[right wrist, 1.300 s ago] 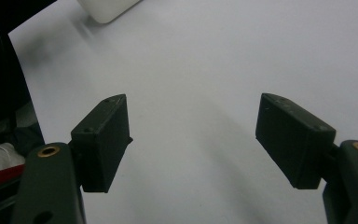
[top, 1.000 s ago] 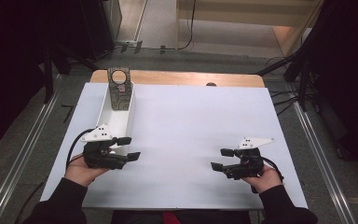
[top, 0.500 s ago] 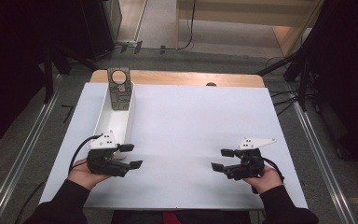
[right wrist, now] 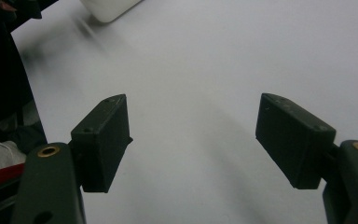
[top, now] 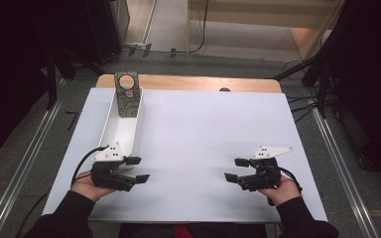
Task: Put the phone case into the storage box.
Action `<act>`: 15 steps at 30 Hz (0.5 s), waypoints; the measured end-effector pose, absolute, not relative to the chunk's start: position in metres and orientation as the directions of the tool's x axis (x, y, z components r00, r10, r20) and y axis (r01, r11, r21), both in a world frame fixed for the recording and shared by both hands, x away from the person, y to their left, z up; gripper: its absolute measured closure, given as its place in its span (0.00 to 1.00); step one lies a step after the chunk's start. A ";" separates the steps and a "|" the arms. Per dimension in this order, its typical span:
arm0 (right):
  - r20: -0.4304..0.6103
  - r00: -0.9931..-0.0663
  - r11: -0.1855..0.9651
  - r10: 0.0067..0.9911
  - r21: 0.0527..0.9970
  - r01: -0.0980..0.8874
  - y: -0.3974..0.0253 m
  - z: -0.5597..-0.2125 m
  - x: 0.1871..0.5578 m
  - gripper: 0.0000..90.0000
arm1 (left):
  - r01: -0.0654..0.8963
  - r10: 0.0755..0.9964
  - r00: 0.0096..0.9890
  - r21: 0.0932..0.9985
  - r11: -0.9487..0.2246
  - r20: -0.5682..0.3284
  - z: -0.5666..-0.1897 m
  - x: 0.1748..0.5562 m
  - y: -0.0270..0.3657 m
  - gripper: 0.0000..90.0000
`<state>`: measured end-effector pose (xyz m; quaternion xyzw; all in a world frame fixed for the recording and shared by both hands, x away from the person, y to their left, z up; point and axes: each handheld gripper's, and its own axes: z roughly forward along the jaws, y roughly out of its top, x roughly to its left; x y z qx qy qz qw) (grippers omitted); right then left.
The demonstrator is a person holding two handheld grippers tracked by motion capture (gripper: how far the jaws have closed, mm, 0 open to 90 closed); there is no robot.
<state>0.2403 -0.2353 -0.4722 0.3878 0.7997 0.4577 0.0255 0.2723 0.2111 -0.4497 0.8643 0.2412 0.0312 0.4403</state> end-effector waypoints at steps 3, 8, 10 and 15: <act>0.314 -0.698 0.282 0.643 0.751 0.597 -0.235 -0.472 0.240 0.28 | 0.395 0.442 0.881 0.776 -0.492 -0.169 -0.451 0.272 0.213 0.33; 0.314 -0.698 0.281 0.643 0.751 0.598 -0.235 -0.472 0.240 0.28 | 0.395 0.441 0.882 0.773 -0.497 -0.168 -0.451 0.272 0.214 0.33; 0.315 -0.698 0.281 0.643 0.750 0.598 -0.235 -0.472 0.240 0.28 | 0.395 0.440 0.882 0.773 -0.496 -0.168 -0.451 0.272 0.214 0.33; 0.315 -0.698 0.281 0.643 0.750 0.598 -0.234 -0.472 0.240 0.28 | 0.396 0.440 0.882 0.773 -0.495 -0.170 -0.451 0.272 0.214 0.33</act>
